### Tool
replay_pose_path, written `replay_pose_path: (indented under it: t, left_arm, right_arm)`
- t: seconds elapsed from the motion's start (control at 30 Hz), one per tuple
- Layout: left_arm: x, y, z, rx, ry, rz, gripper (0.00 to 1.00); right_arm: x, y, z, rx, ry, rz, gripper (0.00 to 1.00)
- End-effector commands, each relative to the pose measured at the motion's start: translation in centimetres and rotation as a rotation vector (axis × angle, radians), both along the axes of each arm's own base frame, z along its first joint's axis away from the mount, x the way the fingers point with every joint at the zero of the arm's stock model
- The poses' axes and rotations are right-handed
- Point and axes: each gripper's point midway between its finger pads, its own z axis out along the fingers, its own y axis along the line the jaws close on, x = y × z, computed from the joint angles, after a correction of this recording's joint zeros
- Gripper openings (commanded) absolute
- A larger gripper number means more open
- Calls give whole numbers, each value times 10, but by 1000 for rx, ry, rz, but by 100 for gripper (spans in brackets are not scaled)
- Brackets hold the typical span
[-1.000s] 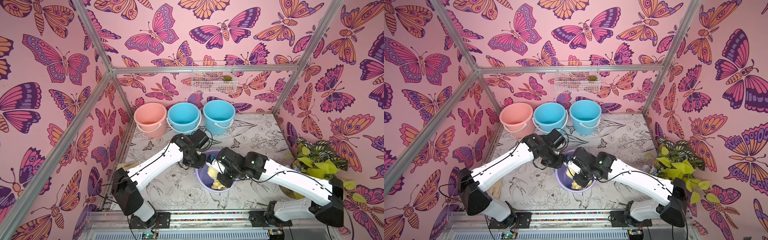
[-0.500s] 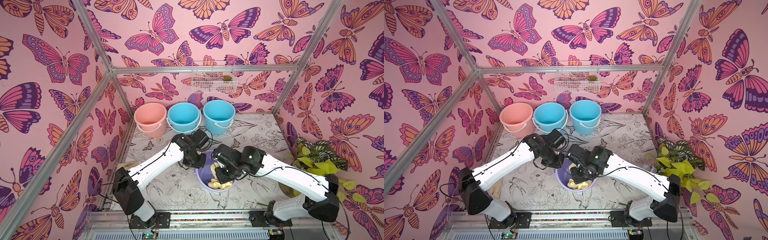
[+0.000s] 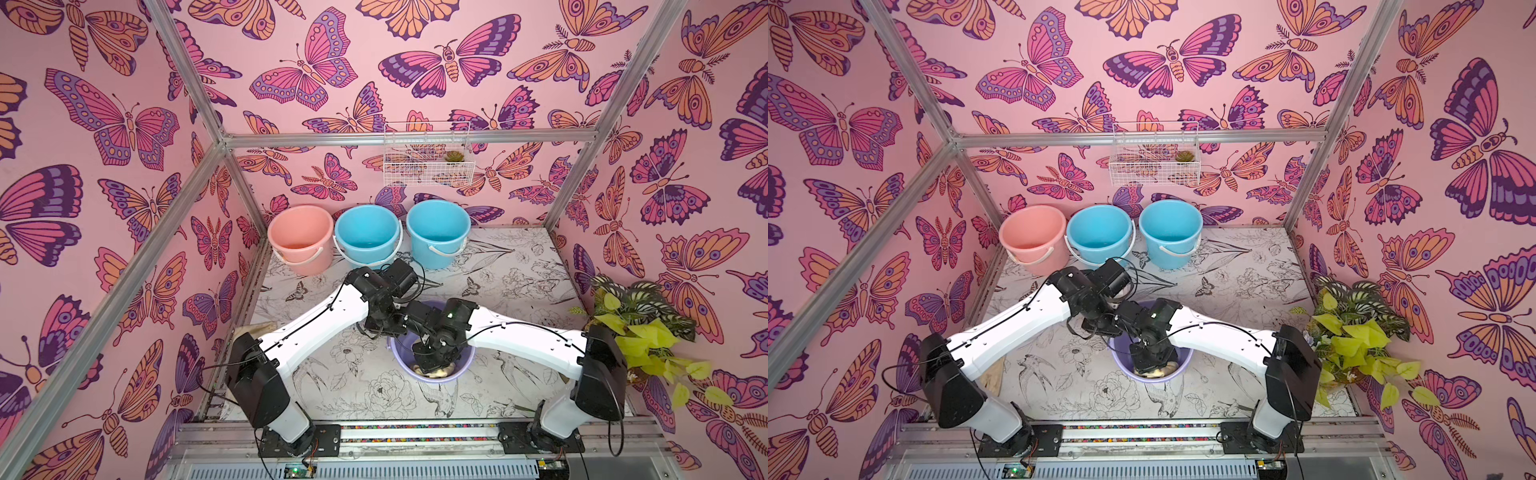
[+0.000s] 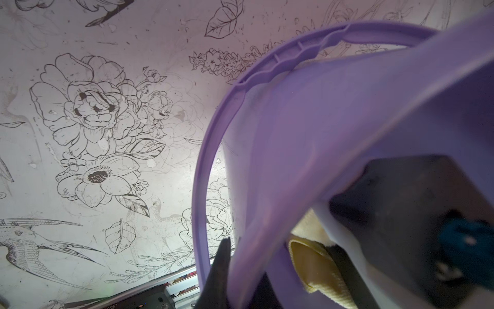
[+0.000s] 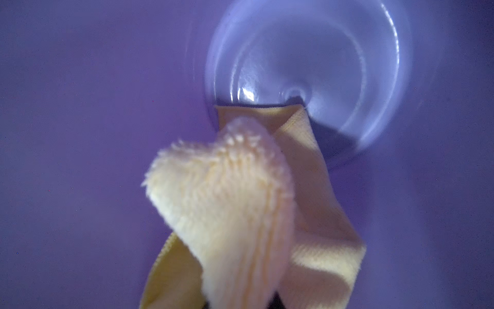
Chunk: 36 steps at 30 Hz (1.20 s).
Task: Wipe the inside of the bucket with a cloth
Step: Wipe the dirt from the inside of the bucket.
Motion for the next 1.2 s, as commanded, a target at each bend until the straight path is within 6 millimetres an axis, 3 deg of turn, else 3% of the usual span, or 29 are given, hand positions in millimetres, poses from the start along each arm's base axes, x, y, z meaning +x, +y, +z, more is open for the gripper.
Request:
replay_pose_path:
  t: [0.0, 0.13, 0.23, 0.47, 0.63, 0.9, 1.17]
  left_arm:
    - [1, -7, 7, -42, -10, 6, 0]
    - [1, -7, 6, -42, -9, 10, 0]
    - [2, -8, 5, -40, -5, 11, 0]
    - [2, -6, 4, -38, -3, 23, 0]
    - [4, -6, 5, -48, 0, 38, 0]
    - [5, -15, 10, -194, 23, 87, 0]
    - [4, -14, 13, -247, 37, 113, 0]
  right_arm:
    - [1, -8, -31, -58, 36, -48, 0]
    - [6, -3, -39, -44, 21, -73, 0]
    - [9, 0, -33, -21, 2, -86, 0]
    - [10, -9, 20, 75, -77, -112, 0]
    - [4, -22, 35, 106, -88, -140, 0]
    - [-4, -15, -2, 115, 7, -170, 0]
    - [-2, -5, -59, 67, 88, -182, 0]
